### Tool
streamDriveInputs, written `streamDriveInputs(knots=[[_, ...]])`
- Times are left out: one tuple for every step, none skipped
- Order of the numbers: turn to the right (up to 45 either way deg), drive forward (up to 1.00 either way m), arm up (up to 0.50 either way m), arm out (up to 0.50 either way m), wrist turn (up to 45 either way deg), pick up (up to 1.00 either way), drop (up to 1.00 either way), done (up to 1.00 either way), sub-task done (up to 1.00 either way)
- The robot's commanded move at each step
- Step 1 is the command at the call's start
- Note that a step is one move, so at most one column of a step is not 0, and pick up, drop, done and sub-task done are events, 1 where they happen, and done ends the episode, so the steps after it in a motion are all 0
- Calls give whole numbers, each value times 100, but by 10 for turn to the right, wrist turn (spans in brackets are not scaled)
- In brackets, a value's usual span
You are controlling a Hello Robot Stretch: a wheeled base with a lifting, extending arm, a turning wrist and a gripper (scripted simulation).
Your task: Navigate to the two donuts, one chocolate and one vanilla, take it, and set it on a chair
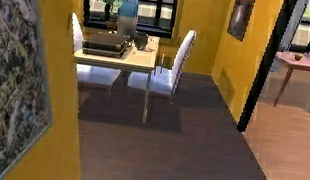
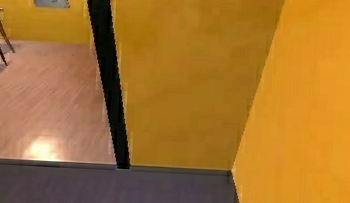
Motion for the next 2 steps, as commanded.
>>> streamDriveInputs(knots=[[450,0,0,0,0,0,0,0,0],[240,0,0,0,0,0,0,0,0]])
